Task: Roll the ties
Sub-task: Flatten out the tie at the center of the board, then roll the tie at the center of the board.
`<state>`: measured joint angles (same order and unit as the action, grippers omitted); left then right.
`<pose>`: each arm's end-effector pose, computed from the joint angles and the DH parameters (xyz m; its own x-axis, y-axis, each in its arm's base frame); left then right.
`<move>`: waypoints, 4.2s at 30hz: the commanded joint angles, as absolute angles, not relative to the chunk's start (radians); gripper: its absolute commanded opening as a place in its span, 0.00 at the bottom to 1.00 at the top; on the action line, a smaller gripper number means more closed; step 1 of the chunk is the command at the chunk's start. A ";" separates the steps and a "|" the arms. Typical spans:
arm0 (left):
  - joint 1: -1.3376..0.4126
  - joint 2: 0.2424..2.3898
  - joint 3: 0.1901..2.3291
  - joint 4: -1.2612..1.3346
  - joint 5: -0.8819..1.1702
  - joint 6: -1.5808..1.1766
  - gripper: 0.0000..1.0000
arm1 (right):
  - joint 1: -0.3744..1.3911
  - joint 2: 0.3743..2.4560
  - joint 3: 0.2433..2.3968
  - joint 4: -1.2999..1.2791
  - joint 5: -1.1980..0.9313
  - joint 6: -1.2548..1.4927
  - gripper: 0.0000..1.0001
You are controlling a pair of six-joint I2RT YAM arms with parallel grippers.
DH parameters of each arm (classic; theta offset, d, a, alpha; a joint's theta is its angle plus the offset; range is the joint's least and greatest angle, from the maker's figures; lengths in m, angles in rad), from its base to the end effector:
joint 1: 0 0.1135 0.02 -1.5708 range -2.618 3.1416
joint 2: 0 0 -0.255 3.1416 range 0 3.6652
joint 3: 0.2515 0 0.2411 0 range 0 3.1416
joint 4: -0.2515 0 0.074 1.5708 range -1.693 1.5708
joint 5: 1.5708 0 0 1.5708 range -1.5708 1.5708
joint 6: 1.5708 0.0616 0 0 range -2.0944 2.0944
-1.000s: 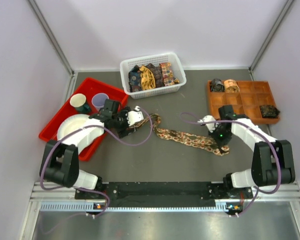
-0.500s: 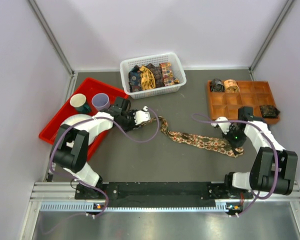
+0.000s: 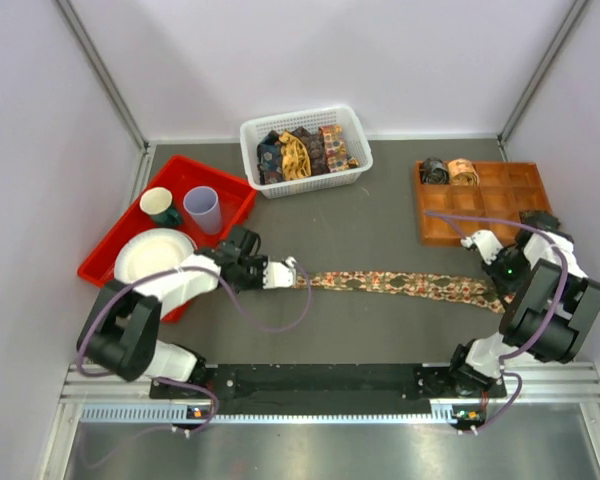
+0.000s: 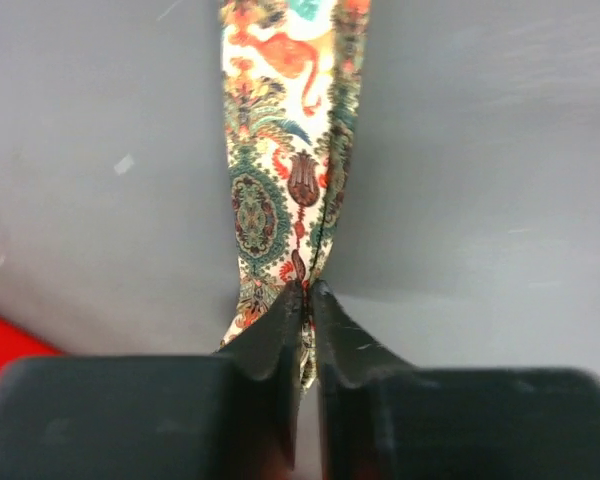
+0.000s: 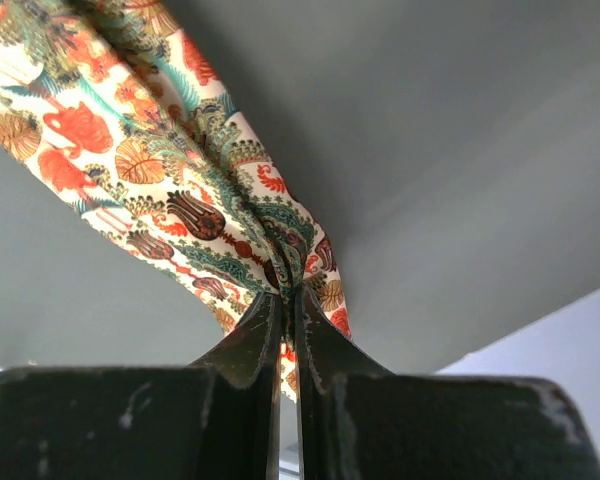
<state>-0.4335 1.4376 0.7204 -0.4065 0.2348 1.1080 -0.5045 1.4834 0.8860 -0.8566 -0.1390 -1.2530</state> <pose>0.2294 -0.1220 0.1372 0.0819 0.9210 -0.3807 0.9554 0.0362 0.2932 0.2145 -0.1087 0.1517 -0.7130 -0.6810 -0.1671 -0.6807 0.7294 -0.0677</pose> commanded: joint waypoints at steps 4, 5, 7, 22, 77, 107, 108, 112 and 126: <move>-0.535 1.318 0.659 -0.410 0.239 0.992 0.47 | -0.580 1.534 0.942 -0.891 -0.181 -1.416 0.00; -0.535 1.316 0.679 -0.432 0.220 0.958 0.54 | -0.581 1.529 0.934 -0.879 -0.178 -1.440 0.00; -0.528 1.318 0.718 -0.462 0.210 0.918 0.57 | -0.586 1.525 0.904 -0.853 -0.172 -1.463 0.00; -0.528 1.200 0.807 -0.454 0.282 0.850 0.99 | -0.637 1.634 0.980 -0.734 -0.176 -1.560 0.21; -0.454 1.305 1.014 -0.380 0.561 0.575 0.99 | -0.340 1.241 1.442 -1.158 -0.804 -0.971 0.99; -0.577 1.477 0.796 -0.315 0.560 0.715 0.80 | 0.323 1.620 0.862 -0.253 -0.934 0.201 0.28; -0.577 1.489 0.801 -0.307 0.566 0.710 0.79 | 0.348 1.623 0.859 -0.249 -0.911 0.212 0.26; -0.581 1.516 0.796 -0.284 0.578 0.719 0.76 | 0.380 1.660 0.864 -0.222 -0.890 0.244 0.20; -0.595 1.482 0.742 -0.327 0.568 0.726 0.67 | 0.457 1.775 0.907 -0.236 -0.811 0.250 0.11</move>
<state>-0.5880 1.5166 0.7647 -0.3233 0.5419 0.7303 0.4431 1.7382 0.8551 -0.2596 -0.8276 0.2333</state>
